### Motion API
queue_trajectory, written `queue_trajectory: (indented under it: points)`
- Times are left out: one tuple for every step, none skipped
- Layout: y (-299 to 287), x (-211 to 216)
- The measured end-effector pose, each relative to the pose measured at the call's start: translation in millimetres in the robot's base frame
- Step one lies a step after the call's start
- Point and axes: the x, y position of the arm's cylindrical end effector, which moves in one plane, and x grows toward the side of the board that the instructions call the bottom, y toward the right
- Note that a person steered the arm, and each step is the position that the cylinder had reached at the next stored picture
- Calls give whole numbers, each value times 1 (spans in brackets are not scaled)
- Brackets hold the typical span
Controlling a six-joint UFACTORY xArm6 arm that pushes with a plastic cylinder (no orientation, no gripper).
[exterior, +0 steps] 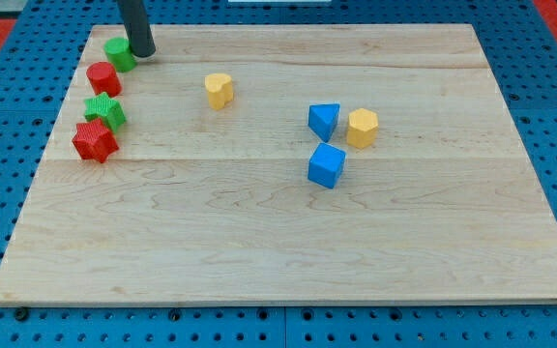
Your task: Move your arm above the heart
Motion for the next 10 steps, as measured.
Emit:
queue_trajectory:
  points:
    - [-5,0]
    - [-1,0]
    - [-1,0]
    - [-1,-1]
    - [-1,-6]
    - [-1,-12]
    - [-1,-21]
    - [11,-13]
    - [69,2]
    - [108,2]
